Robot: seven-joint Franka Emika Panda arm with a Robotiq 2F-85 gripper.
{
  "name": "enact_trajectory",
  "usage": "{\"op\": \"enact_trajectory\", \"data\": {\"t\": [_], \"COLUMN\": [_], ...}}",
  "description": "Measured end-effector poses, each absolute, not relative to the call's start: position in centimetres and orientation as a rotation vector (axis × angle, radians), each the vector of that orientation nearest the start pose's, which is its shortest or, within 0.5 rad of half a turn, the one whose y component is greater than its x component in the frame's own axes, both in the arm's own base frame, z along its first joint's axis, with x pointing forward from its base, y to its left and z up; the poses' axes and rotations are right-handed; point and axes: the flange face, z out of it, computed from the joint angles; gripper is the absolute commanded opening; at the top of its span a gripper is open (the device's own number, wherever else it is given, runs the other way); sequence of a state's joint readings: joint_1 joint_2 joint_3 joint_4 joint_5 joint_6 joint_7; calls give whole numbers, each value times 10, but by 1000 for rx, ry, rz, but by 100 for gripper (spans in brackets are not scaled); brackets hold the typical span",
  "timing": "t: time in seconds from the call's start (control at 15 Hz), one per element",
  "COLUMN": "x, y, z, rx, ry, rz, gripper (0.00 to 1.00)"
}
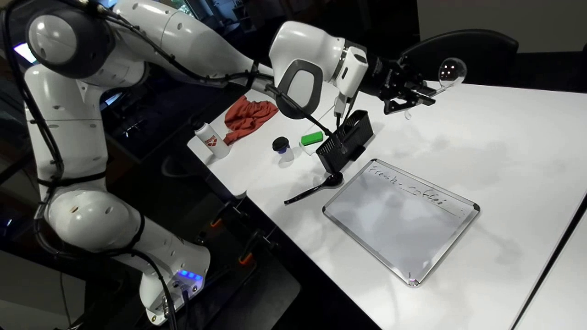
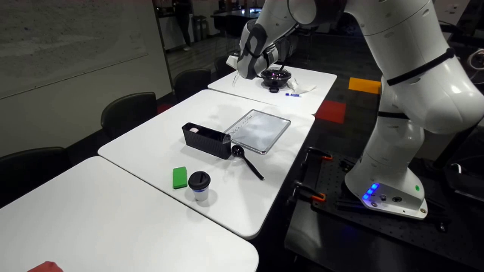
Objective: Pick up the object from the right side of the table and put it in the black object
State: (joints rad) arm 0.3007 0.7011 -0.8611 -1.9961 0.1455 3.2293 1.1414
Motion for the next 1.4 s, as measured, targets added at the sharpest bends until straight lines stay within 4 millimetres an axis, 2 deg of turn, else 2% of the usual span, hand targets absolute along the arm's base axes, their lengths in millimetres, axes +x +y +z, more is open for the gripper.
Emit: {"op": "enact_trajectory", "data": {"t": [0.13,0.27,0.47,0.6,0.67,0.73,0.87,1.0,1.07,1.2,1.4], "x": [594,604,611,606,602,597,590,587,587,587,586], "y": [-268,-226,-152,-101,-79,-60,-43,-47,-51,-55,-52], "z": [314,318,316,310,305,299,290,289,290,292,279], "rx": [-2280,-2378,-2443,-2465,-2473,-2475,-2487,-2488,-2482,-2471,-2489], "ry": [1968,1864,1735,1643,1602,1568,1534,1541,1549,1564,1564], "rz": [-1448,-1517,-1615,-1688,-1712,-1729,-1747,-1756,-1761,-1766,-1743], "gripper": [5,5,5,5,18,18,18,18,5,5,5]}}
